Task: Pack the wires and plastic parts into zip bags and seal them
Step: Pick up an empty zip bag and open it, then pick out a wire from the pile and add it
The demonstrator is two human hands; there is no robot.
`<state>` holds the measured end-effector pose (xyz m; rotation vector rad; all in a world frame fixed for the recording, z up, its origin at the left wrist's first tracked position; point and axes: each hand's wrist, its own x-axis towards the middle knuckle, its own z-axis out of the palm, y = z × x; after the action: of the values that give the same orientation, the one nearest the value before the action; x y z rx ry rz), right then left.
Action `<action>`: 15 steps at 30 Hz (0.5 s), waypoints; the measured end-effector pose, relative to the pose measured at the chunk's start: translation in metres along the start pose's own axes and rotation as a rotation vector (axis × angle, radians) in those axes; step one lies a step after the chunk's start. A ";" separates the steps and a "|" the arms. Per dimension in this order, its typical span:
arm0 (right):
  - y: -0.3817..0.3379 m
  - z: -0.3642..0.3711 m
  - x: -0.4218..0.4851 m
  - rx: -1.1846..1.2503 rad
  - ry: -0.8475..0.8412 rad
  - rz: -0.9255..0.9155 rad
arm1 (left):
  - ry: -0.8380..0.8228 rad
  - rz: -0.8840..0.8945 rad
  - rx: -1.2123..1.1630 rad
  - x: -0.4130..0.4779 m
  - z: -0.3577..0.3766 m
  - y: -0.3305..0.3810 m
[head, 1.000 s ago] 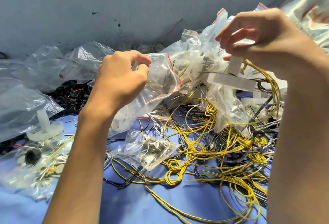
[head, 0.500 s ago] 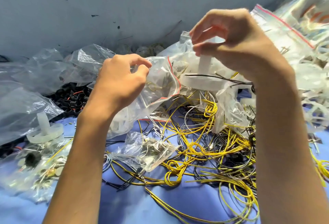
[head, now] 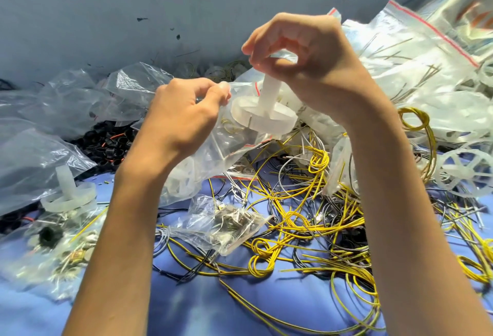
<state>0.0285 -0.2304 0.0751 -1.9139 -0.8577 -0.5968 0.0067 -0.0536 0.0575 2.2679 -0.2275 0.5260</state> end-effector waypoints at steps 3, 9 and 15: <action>-0.001 0.006 0.000 0.020 -0.017 -0.015 | -0.030 0.000 -0.005 -0.001 0.001 -0.001; -0.003 0.015 0.000 0.033 -0.078 -0.014 | -0.006 0.042 0.039 -0.003 -0.002 -0.001; -0.003 0.026 0.002 -0.055 -0.147 0.023 | -0.014 0.066 0.026 -0.007 -0.006 0.002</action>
<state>0.0287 -0.2058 0.0667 -2.0346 -0.9193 -0.4745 -0.0017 -0.0499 0.0595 2.2963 -0.3057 0.5505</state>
